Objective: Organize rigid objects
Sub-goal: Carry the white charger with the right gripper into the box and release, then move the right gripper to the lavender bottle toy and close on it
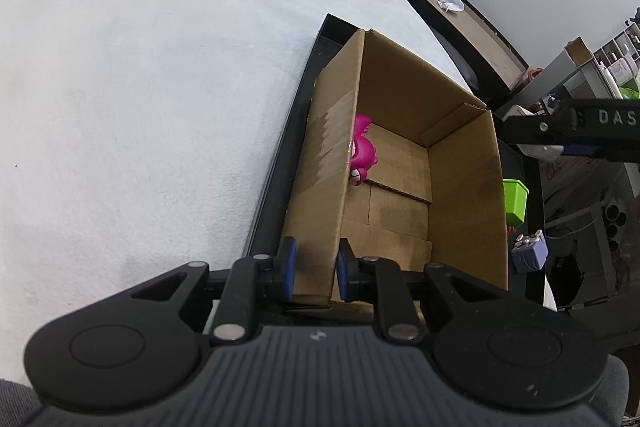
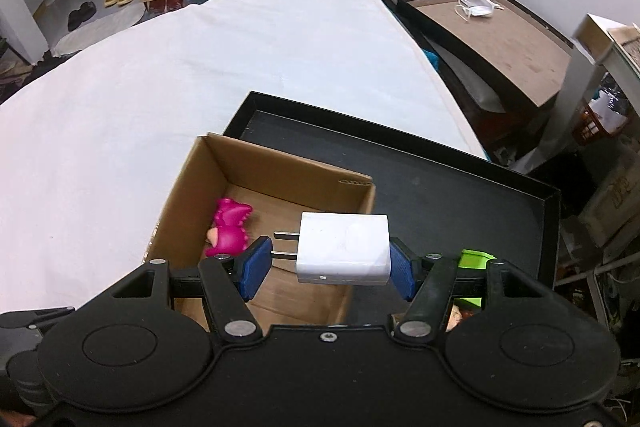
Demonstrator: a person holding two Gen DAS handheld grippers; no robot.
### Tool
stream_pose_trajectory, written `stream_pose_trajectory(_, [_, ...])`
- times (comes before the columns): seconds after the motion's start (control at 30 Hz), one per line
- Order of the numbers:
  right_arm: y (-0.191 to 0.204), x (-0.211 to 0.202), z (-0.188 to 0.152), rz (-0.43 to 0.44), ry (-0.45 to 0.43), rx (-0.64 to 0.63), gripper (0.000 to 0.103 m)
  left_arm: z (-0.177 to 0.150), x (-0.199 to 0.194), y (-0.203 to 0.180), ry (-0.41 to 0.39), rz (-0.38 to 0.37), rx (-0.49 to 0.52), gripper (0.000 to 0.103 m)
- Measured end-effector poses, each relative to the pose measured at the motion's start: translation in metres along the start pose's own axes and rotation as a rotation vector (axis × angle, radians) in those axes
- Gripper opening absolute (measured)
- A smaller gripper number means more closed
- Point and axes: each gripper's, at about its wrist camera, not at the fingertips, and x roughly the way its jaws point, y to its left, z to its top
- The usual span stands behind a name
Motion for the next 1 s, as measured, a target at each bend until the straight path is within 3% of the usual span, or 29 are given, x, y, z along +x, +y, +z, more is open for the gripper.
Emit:
stream_pose_trajectory(0.27, [0.018, 0.001, 0.013, 0.005, -0.039, -0.039, 0.061, 0.0, 0.0, 0.001, 0.0, -0.003, -0.003, 0.019])
stream_pose_trajectory(0.43, [0.018, -0.004, 0.016, 0.009, -0.061, -0.041, 0.072, 0.001, 0.001, 0.001, 0.001, -0.004, -0.008, 0.02])
stream_pose_trajectory(1.0, [-0.046, -0.006, -0.031, -0.069, 0.029, 0.106, 0.078, 0.0, -0.003, 0.001, -0.004, -0.014, 0.002, 0.02])
